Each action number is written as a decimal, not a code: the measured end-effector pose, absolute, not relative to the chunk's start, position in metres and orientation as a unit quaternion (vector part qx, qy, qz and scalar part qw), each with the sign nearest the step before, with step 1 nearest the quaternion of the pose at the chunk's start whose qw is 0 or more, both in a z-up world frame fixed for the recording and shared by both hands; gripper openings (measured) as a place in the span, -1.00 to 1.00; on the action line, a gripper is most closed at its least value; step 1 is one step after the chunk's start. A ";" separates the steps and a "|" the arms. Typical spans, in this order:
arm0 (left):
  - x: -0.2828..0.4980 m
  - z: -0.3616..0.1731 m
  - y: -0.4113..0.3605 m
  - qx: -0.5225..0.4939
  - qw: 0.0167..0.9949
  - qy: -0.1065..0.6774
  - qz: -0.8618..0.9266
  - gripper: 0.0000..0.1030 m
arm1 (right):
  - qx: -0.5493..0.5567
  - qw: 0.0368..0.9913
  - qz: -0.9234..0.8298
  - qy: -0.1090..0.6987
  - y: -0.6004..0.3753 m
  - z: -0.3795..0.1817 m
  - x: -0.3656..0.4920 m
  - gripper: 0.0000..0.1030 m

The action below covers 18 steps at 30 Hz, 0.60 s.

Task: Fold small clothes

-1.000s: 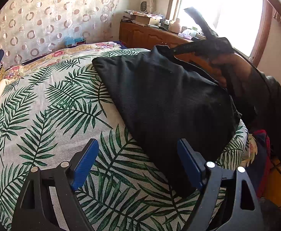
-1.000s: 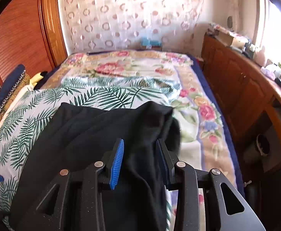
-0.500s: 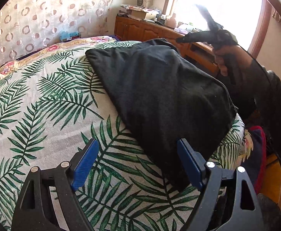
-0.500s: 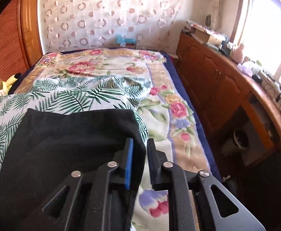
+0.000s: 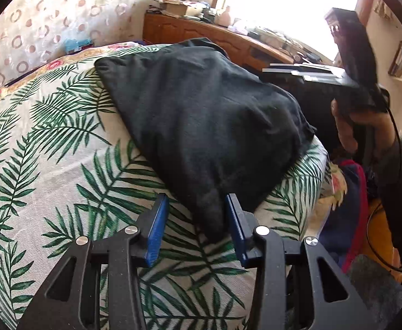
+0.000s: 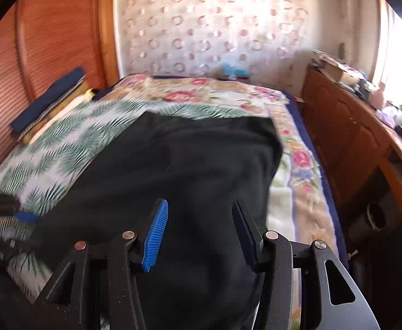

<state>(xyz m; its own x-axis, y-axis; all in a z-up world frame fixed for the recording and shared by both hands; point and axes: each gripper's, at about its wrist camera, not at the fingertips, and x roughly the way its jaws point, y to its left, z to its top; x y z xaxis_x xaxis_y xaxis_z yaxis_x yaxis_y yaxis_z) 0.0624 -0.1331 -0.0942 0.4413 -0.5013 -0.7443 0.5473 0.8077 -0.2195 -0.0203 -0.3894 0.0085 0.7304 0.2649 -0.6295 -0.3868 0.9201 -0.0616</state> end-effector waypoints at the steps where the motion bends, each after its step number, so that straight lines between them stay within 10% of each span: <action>1: 0.061 -0.094 -0.135 0.029 0.847 0.430 -0.311 -0.19 | -0.095 0.923 0.182 0.325 -0.387 0.005 -0.023 0.03; 6: 0.057 -0.090 -0.145 0.057 0.842 0.433 -0.318 -0.90 | -0.093 0.915 0.212 0.331 -0.393 0.003 -0.058 0.20; 18: 0.077 -0.008 -0.143 0.032 0.886 0.340 -0.315 -0.91 | -0.137 0.897 0.232 0.350 -0.411 0.005 -0.086 0.31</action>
